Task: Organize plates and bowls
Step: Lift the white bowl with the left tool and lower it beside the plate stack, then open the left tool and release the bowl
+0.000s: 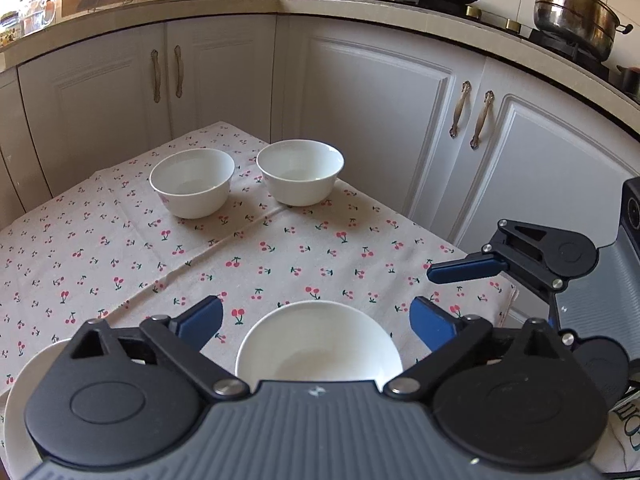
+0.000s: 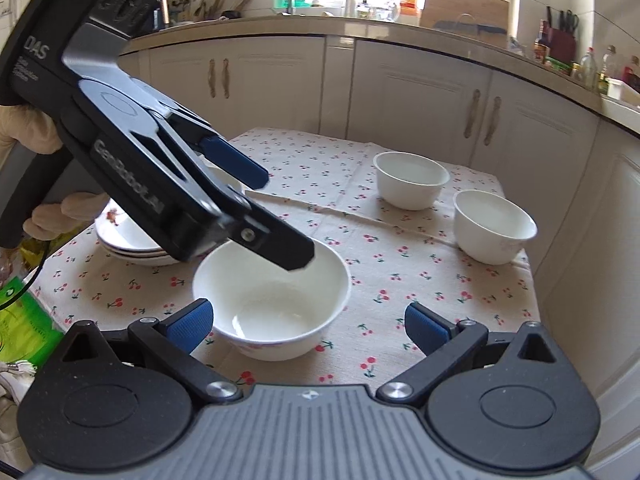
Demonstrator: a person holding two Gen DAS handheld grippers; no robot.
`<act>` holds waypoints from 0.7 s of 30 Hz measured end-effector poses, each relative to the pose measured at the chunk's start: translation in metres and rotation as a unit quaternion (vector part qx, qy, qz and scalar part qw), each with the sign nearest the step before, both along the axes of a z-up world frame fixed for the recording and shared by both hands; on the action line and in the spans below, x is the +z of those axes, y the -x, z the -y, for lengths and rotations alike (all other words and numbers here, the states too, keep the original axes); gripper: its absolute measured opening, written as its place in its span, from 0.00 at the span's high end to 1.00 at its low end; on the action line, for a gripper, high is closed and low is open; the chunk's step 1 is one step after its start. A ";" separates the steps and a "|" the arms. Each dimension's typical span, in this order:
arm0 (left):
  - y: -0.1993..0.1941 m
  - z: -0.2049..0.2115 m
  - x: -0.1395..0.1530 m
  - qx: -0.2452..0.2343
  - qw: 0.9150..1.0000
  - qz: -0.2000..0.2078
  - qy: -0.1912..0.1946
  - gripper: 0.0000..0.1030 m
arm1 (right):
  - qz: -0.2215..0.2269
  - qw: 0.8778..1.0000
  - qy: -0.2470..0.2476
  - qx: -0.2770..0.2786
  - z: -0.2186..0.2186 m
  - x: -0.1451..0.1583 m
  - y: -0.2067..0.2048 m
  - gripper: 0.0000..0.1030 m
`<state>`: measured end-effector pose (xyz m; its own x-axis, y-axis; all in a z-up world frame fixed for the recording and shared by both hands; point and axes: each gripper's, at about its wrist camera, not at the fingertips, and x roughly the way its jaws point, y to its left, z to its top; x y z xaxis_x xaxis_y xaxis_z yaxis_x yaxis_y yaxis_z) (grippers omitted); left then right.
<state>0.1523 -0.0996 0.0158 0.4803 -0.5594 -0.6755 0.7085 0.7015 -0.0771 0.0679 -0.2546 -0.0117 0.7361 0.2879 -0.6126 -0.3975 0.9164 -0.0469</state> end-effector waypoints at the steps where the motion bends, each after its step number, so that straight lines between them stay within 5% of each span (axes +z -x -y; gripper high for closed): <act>1: -0.001 0.002 0.002 -0.002 1.000 0.003 0.000 0.03 | 0.001 1.000 0.000 -0.005 0.003 0.000 -0.001 0.00; 21: -0.100 0.062 0.013 -0.032 0.999 -0.005 -0.021 0.03 | 0.018 0.992 0.025 -0.120 0.061 -0.004 -0.074 0.00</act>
